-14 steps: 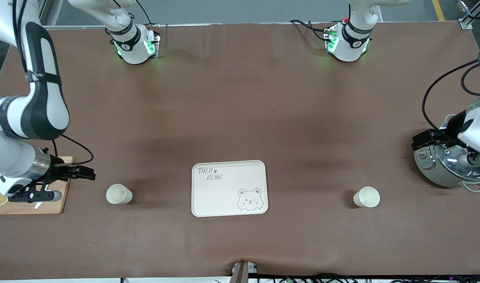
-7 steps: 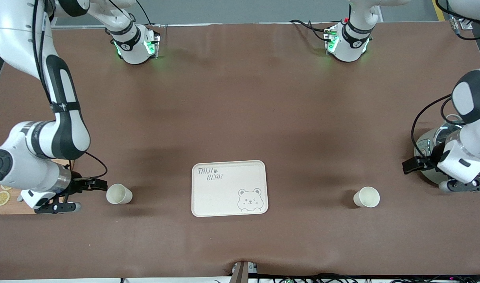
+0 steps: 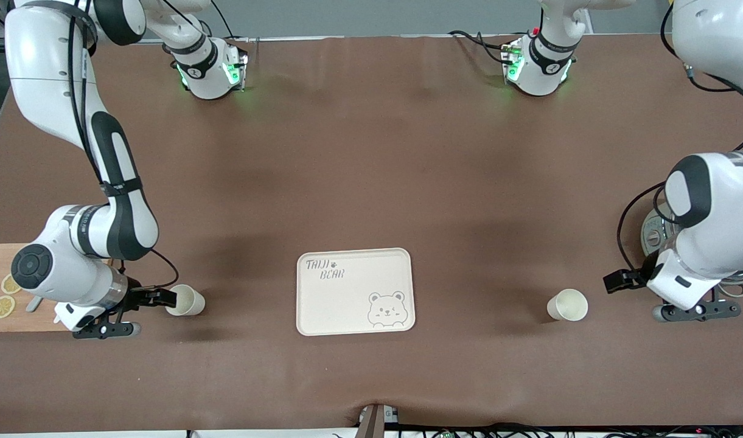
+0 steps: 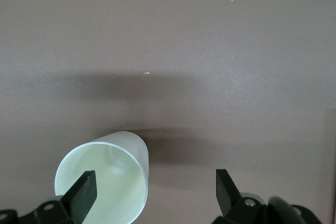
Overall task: Place white IKEA cup upright on tray with both arms
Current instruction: 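Lower the right gripper to one white cup while the left gripper reaches the other, then close both grippers on the rims of the two white cups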
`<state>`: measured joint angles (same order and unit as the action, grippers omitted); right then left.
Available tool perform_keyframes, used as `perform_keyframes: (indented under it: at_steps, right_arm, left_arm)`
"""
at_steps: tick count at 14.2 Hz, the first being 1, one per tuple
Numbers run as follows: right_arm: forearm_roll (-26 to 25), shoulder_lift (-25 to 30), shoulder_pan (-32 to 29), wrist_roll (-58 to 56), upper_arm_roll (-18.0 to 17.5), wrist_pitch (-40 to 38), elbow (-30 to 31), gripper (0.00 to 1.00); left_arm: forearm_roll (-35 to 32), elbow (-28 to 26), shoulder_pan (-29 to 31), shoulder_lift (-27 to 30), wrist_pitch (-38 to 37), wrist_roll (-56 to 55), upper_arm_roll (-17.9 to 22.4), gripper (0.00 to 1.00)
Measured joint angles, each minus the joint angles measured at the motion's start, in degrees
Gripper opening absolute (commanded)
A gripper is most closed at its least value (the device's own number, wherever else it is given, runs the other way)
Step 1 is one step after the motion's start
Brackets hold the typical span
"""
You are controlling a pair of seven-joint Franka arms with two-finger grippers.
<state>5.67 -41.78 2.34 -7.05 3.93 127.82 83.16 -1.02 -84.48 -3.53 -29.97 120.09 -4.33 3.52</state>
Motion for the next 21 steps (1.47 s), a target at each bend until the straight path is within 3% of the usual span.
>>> perform_keyframes:
  at_steps: [13, 14, 15, 17, 21]
  right_arm:
    - [0.00, -3.94, 0.83, -0.06, -0.33, 4.31, -0.01, 1.00]
    - [0.00, -3.94, 0.86, -0.12, -0.33, 4.32, -0.02, 0.96]
    - [0.00, -3.94, 0.87, -0.37, -0.33, 4.32, -0.03, 0.78]
    - [0.00, -3.94, 0.87, -1.07, -0.33, 4.32, -0.03, 0.54]
    - [0.00, -3.94, 0.91, -1.47, -0.33, 4.32, -0.03, 0.15]
  left_arm:
    - [0.00, -0.07, -0.78, -11.28, 10.72, 0.00, -0.99, 1.00]
    - [0.00, -0.07, -0.78, -11.87, 11.24, 0.00, -0.99, 1.00]
    - [0.00, -0.09, -0.78, -12.49, 11.80, 0.00, -0.99, 1.00]
    - [0.00, -0.11, -0.76, -13.57, 12.88, 0.00, -0.99, 0.95]
    - [0.00, -0.21, -0.58, -14.04, 13.21, 0.00, -0.99, 0.42]
